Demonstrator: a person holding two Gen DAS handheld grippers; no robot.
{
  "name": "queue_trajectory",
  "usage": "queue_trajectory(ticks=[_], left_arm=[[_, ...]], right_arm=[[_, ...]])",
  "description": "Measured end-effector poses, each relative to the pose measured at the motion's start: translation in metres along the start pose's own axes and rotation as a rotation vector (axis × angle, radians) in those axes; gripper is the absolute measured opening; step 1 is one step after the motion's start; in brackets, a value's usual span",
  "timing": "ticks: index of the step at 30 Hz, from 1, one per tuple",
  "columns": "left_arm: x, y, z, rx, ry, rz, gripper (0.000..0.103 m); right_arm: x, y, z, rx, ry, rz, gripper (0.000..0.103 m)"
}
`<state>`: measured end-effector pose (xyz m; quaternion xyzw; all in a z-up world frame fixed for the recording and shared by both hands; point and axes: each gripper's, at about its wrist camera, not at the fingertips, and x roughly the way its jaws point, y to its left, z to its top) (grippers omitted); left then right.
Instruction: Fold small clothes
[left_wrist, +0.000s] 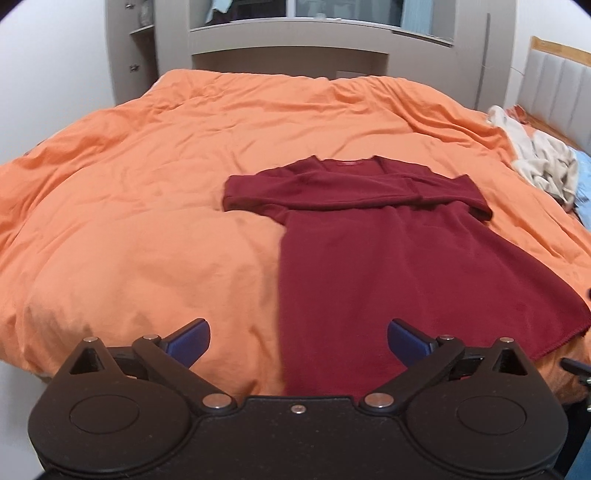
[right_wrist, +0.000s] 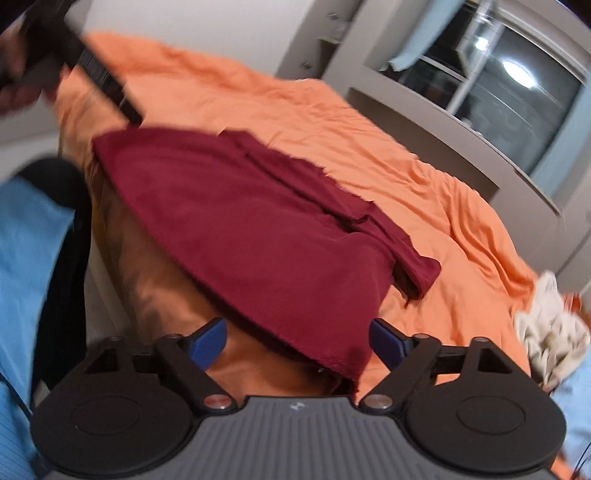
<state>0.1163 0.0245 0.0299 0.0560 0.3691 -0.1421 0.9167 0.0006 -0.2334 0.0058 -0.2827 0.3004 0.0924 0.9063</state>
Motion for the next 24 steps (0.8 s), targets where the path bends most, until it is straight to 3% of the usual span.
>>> queue_trajectory(ticks=[4, 9, 16, 20, 24], left_arm=[[0.002, -0.014, -0.001, 0.039, -0.001, -0.030, 0.102], [0.000, -0.028, -0.003, 0.072, -0.018, -0.088, 0.102], [-0.014, -0.043, -0.015, 0.136, -0.061, -0.265, 0.102], [-0.009, -0.062, -0.023, 0.212, -0.063, -0.233, 0.102], [0.006, -0.074, -0.024, 0.236, -0.038, -0.177, 0.099]], right_arm=[[0.017, 0.015, -0.002, -0.078, 0.001, -0.020, 0.070], [0.017, 0.014, 0.007, -0.044, -0.036, 0.018, 0.017], [0.002, -0.041, 0.033, 0.205, -0.118, 0.120, 0.009], [0.001, -0.073, 0.046, 0.318, -0.146, 0.172, 0.008], [-0.002, -0.084, 0.058, 0.326, -0.169, 0.169, 0.008]])
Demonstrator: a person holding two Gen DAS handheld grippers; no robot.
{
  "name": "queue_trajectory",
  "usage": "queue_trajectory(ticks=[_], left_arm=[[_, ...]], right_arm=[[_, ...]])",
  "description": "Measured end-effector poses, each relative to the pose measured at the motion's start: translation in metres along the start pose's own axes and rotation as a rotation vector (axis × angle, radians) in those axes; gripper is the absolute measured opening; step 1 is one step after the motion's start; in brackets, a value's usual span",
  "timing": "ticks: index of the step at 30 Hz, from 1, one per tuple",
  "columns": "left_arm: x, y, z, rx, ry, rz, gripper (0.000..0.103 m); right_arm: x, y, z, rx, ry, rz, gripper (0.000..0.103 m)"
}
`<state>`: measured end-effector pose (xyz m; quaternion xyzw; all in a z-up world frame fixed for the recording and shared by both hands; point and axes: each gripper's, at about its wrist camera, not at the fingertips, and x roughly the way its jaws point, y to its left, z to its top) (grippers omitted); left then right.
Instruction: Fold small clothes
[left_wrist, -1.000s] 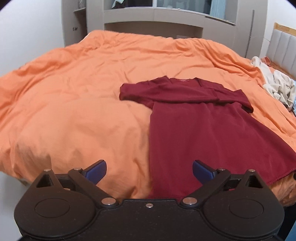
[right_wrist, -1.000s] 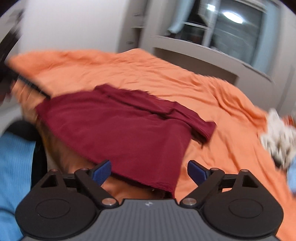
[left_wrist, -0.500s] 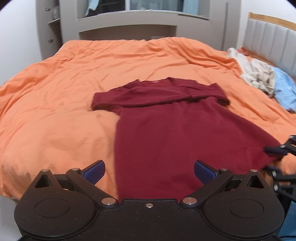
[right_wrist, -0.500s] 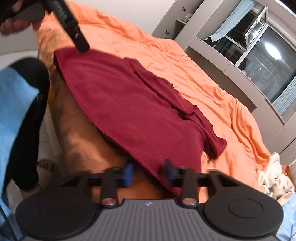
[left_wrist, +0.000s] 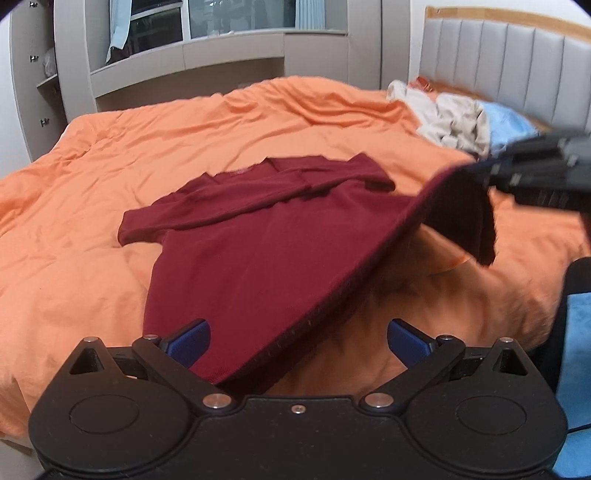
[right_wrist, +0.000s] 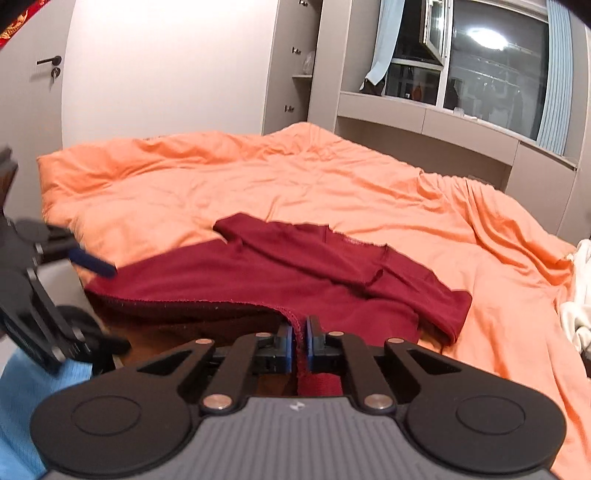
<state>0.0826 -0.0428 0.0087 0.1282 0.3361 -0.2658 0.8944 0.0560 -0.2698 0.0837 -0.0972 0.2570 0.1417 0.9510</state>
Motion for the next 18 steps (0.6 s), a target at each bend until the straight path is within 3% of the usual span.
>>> queue_trajectory(ticks=[18], left_arm=[[0.028, 0.022, 0.007, -0.084, 0.085, 0.095, 0.083]], right_arm=[[-0.002, -0.011, 0.010, 0.050, -0.047, -0.006, 0.008]])
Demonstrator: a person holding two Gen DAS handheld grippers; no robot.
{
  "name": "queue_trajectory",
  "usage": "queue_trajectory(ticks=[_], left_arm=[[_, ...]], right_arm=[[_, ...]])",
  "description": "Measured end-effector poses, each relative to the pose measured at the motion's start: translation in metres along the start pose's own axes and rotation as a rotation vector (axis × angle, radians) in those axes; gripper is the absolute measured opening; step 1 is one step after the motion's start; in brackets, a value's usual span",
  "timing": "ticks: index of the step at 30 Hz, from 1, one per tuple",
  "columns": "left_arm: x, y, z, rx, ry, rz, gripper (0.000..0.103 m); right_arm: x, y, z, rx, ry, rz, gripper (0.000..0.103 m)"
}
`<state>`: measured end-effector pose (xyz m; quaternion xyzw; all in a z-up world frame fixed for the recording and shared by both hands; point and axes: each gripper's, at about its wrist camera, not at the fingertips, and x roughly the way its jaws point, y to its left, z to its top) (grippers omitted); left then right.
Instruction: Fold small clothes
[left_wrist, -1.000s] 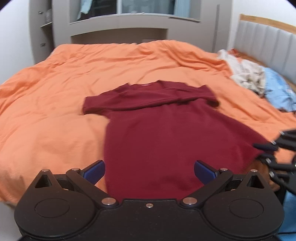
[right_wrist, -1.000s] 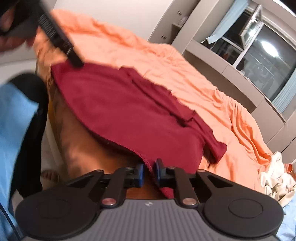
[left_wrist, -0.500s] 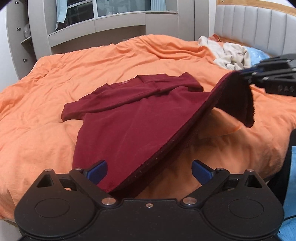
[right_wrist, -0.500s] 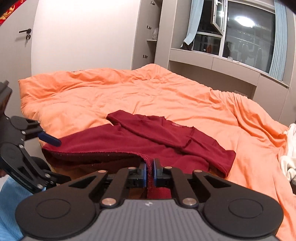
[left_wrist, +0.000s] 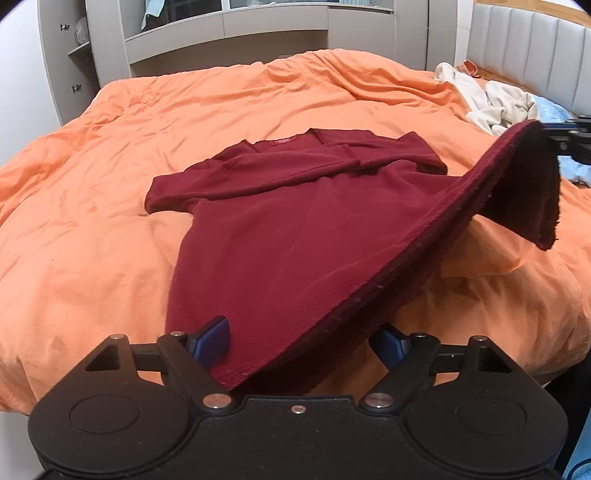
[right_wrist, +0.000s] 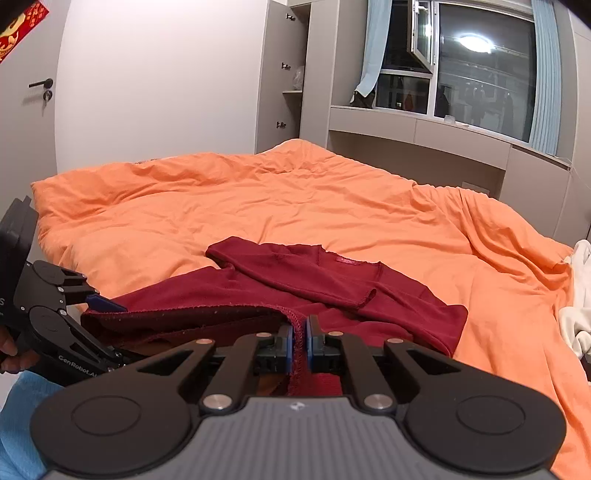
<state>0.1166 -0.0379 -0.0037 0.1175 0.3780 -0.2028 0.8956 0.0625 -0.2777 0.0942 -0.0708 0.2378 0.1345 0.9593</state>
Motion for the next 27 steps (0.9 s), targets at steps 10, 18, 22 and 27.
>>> queue_trajectory(ticks=[10, 18, 22, 27], left_arm=[[0.005, 0.005, 0.002, 0.022, 0.018, 0.047, 0.064], [-0.003, 0.018, 0.001, 0.012, -0.002, 0.087, 0.039], [-0.008, 0.025, 0.002, 0.008, -0.024, 0.122, 0.029], [-0.022, 0.036, 0.015, -0.015, -0.092, 0.129, 0.008]], right_arm=[[-0.003, 0.000, 0.002, 0.009, -0.026, -0.017, 0.007], [-0.007, 0.000, 0.000, 0.010, -0.029, -0.028, 0.007], [-0.009, -0.004, -0.002, 0.014, -0.030, -0.034, 0.007], [-0.009, -0.008, 0.001, 0.022, -0.042, -0.046, 0.007]])
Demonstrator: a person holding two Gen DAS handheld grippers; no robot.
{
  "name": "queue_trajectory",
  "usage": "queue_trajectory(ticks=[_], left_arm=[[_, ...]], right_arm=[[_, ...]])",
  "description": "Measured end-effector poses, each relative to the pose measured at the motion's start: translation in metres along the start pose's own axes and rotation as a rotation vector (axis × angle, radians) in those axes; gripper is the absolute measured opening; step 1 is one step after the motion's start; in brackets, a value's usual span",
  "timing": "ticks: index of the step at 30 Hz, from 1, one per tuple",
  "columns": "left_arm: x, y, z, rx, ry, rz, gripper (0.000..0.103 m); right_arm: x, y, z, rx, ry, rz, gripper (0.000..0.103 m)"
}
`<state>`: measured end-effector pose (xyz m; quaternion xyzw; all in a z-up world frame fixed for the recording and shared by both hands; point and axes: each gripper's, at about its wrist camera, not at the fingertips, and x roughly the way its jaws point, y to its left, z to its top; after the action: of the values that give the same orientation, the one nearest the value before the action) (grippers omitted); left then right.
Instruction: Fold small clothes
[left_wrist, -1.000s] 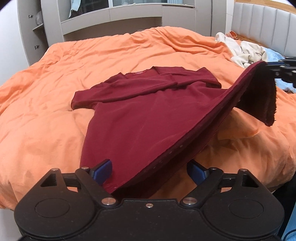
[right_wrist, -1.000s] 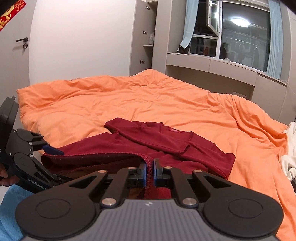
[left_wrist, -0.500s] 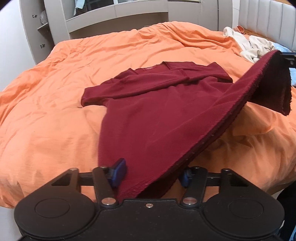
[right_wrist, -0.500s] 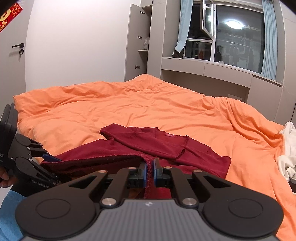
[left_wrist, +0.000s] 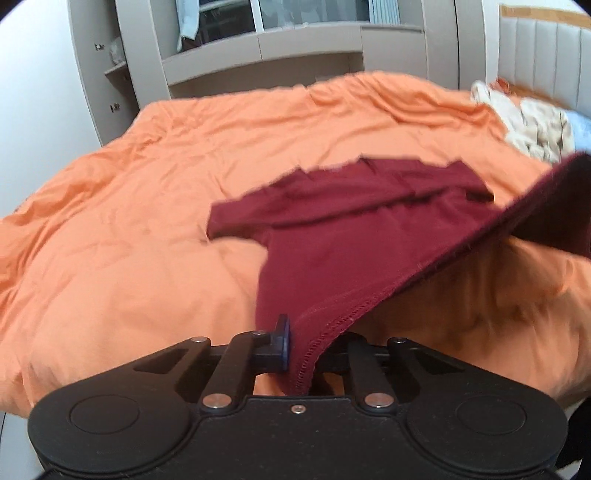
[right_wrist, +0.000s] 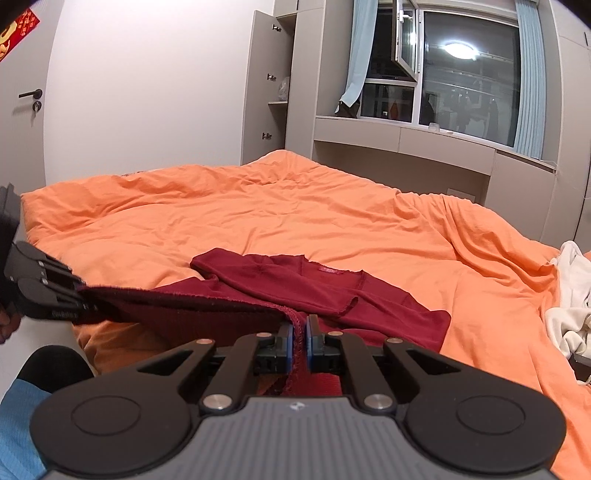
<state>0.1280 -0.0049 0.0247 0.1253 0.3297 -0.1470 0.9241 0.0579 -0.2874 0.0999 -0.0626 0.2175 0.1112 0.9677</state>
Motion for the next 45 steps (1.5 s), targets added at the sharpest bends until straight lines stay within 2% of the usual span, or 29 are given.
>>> queue_trajectory(ticks=[6, 11, 18, 21, 24, 28, 29, 31, 33, 35, 37, 39, 41, 43, 45], left_arm=[[-0.005, 0.008, 0.041, 0.012, -0.085, -0.009, 0.006], [0.008, 0.020, 0.082, -0.006, -0.115, -0.029, 0.006], [0.038, 0.032, 0.127, -0.027, -0.086, -0.046, 0.006], [0.060, 0.035, 0.142, -0.035, -0.058, -0.050, 0.006], [0.086, 0.035, 0.152, -0.042, -0.035, -0.050, 0.006], [0.117, 0.032, 0.154, -0.052, -0.011, -0.047, 0.006], [0.124, 0.033, 0.154, -0.054, -0.003, -0.046, 0.006], [0.136, 0.034, 0.153, -0.059, 0.016, -0.040, 0.006], [0.148, 0.036, 0.151, -0.069, 0.040, -0.039, 0.006], [0.157, 0.038, 0.151, -0.083, 0.058, -0.039, 0.006], [0.162, 0.037, 0.150, -0.089, 0.067, -0.038, 0.006], [0.165, 0.035, 0.150, -0.085, 0.070, -0.034, 0.006], [0.166, 0.033, 0.148, -0.082, 0.074, -0.034, 0.006], [0.166, 0.032, 0.147, -0.081, 0.073, -0.034, 0.006], [0.165, 0.032, 0.147, -0.083, 0.074, -0.034, 0.006]], right_arm=[[0.011, -0.012, 0.015, 0.004, -0.037, -0.031, 0.007], [0.034, -0.032, 0.041, -0.003, -0.081, -0.056, 0.007], [0.072, -0.055, 0.075, -0.044, -0.120, -0.064, 0.007], [0.095, -0.069, 0.086, -0.047, -0.118, -0.056, 0.002], [0.122, -0.079, 0.080, -0.046, -0.080, -0.039, 0.002], [0.143, -0.092, 0.049, -0.020, 0.000, 0.021, 0.004], [0.144, -0.093, 0.040, -0.026, 0.019, 0.038, 0.008], [0.140, -0.091, 0.021, -0.054, 0.035, 0.058, 0.024], [0.132, -0.085, 0.006, -0.097, 0.038, 0.091, 0.047], [0.124, -0.075, -0.004, -0.138, 0.028, 0.130, 0.058], [0.119, -0.065, -0.008, -0.183, 0.004, 0.176, 0.064], [0.116, -0.051, -0.013, -0.243, -0.013, 0.212, 0.074], [0.122, -0.033, -0.019, -0.324, 0.007, 0.228, 0.075], [0.131, -0.014, -0.027, -0.406, 0.021, 0.223, 0.072], [0.142, 0.002, -0.035, -0.479, 0.029, 0.183, 0.058]])
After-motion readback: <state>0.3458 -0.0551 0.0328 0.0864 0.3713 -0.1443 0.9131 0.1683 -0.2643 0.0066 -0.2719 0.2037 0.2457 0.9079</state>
